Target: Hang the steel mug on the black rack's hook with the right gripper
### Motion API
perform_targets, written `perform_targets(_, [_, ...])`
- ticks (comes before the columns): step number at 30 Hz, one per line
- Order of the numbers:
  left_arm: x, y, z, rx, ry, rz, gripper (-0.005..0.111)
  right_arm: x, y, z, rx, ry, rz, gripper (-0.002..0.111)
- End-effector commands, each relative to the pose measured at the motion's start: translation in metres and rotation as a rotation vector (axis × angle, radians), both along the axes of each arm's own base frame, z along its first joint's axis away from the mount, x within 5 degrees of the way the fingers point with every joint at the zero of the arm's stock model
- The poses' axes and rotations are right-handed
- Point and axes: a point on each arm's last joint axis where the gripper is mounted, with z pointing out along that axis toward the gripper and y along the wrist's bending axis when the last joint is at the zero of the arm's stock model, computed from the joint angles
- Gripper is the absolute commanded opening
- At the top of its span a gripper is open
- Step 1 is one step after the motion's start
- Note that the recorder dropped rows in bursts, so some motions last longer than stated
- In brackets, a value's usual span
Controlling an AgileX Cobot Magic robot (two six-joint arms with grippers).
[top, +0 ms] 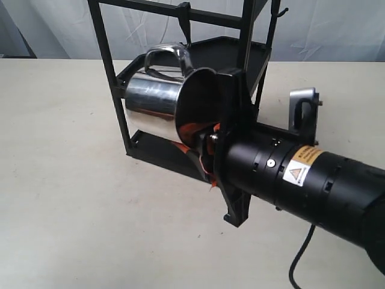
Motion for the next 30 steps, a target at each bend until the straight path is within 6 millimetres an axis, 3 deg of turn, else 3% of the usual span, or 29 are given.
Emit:
perform_targets(1, [0.0,0.0,0.001,-0.005,-0.009,-0.005,0.001,0.002,0.001,-0.004,0.09,0.014,-0.037,-0.001])
perform_targets(6, [0.0,0.0,0.001,-0.005,-0.009,-0.005,0.001,0.013,0.005,-0.005,0.184,-0.054,-0.118,-0.001])
perform_targets(12, [0.0,0.0,0.001,-0.005,-0.009,-0.005,0.001,0.02,0.016,-0.028,0.224,0.1,-0.17,-0.001])
perform_targets(23, [0.0,0.0,0.001,-0.005,-0.009,-0.005,0.001,0.026,0.02,-0.022,0.281,0.071,-0.2,-0.001])
perform_targets(30, [0.0,0.0,0.001,-0.005,-0.009,-0.005,0.001,0.031,0.02,-0.035,0.266,0.117,-0.259,-0.001])
